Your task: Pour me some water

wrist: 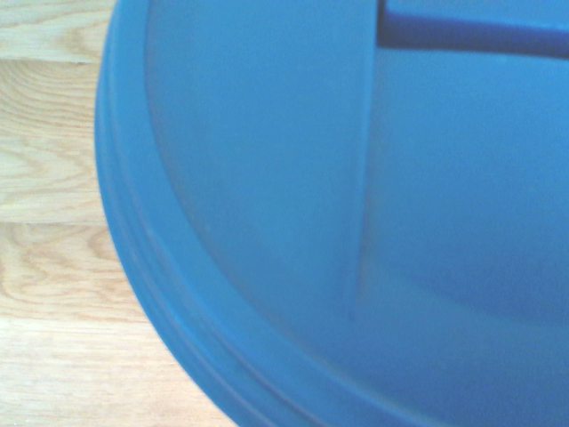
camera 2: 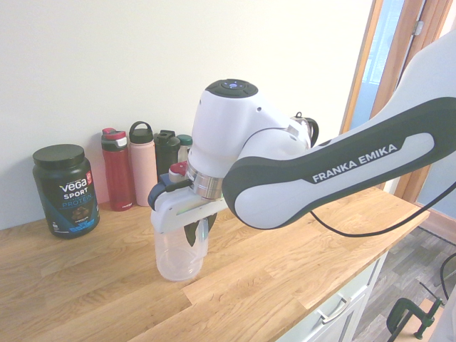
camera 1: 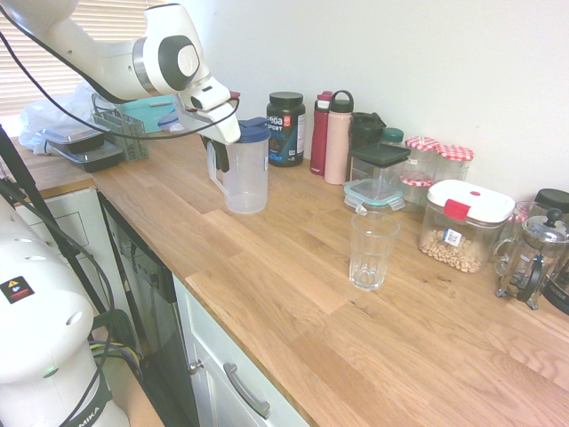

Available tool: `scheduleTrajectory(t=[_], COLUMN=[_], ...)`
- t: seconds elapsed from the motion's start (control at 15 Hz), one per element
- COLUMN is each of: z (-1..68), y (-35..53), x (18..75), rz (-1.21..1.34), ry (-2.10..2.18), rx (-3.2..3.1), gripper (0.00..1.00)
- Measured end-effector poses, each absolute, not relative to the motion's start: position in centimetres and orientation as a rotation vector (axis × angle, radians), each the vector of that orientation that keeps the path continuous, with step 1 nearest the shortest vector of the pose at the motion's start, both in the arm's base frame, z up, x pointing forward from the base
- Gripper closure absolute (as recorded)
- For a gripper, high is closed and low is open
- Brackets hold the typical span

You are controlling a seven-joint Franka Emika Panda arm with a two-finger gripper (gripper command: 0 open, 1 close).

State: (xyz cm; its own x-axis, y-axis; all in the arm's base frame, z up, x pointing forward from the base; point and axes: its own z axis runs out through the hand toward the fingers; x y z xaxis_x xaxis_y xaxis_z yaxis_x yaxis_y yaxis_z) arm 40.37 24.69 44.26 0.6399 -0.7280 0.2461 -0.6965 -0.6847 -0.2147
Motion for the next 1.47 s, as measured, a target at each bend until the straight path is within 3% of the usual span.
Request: scheduleTrajectory(t=[0.33,0.73,1.0,1.47], z=[50.8,58.6,60.4,58.5], y=[22.0,7.6,-2.2,-19.3], x=[36.9,29.9,24.6,21.6], rz=[-0.495,-0.559,-0.497,-0.341], ry=[1.151,1.008,0.795,0.632], rx=[-2.733,-2.859,-2.971,-3.009], gripper=[1.0,1.0,1.0,1.0])
